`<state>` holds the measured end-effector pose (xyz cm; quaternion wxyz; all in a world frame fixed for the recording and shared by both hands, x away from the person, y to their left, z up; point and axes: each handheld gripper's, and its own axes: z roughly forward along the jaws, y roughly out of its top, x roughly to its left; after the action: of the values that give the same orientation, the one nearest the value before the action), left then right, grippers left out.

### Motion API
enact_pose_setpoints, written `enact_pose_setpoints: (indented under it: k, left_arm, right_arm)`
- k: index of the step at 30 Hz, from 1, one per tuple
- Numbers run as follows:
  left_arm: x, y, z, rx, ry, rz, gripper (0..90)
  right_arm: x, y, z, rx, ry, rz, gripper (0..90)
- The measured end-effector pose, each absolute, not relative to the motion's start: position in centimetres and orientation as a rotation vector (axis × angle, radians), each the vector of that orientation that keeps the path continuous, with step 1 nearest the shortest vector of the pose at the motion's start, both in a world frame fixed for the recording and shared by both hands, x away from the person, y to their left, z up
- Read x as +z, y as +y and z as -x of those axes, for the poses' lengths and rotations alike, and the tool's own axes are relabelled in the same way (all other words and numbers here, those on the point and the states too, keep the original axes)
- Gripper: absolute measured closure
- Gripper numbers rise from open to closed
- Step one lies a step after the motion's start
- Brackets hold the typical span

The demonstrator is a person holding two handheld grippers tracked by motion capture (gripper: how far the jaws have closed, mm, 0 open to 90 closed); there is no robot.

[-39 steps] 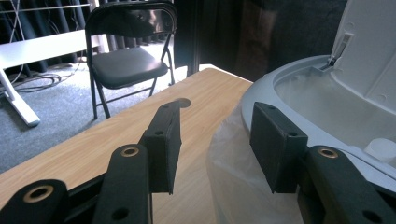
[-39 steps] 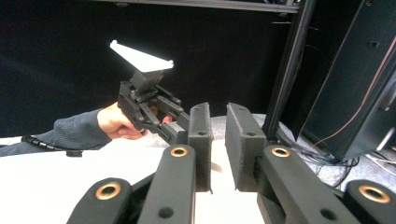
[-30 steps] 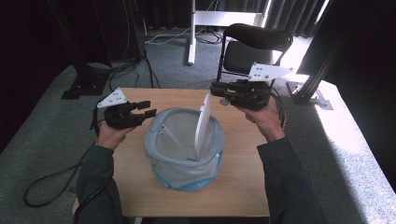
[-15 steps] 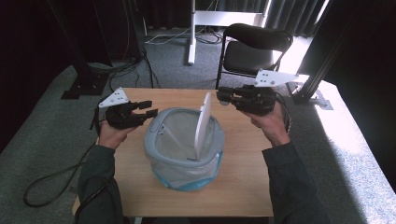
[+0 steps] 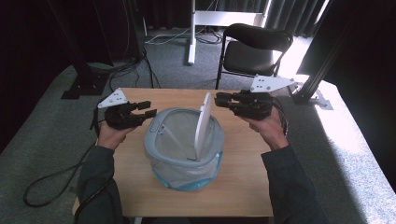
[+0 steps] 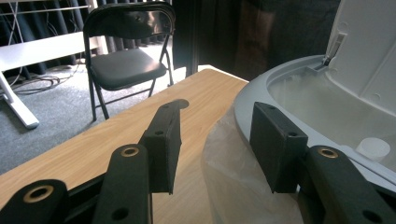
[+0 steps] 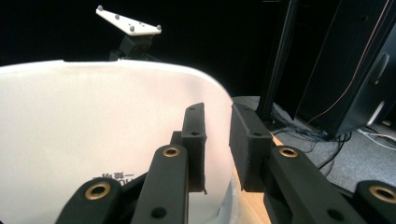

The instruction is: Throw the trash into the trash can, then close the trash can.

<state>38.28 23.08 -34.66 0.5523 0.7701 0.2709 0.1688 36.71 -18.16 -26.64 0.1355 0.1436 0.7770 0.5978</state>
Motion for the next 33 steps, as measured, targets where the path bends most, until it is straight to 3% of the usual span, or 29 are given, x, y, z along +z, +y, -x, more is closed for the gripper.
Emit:
enact_pose_setpoints:
  k: [14,23,33]
  left_arm:
    - [-34.7,23.5,-38.2,0.403,0.652,-1.809,53.0]
    - [-35.3,23.7,-38.1,0.397,0.667,-1.807,53.1]
    - [-36.2,24.3,-38.0,0.386,0.690,-1.805,53.1]
  right_arm:
    - [-27.4,-17.6,-36.4,1.742,2.279,-0.406,74.9]
    - [-27.2,-16.9,-36.0,1.767,2.301,-0.355,84.6]
    - [-27.2,-14.5,-35.9,1.757,2.357,-0.307,86.2]
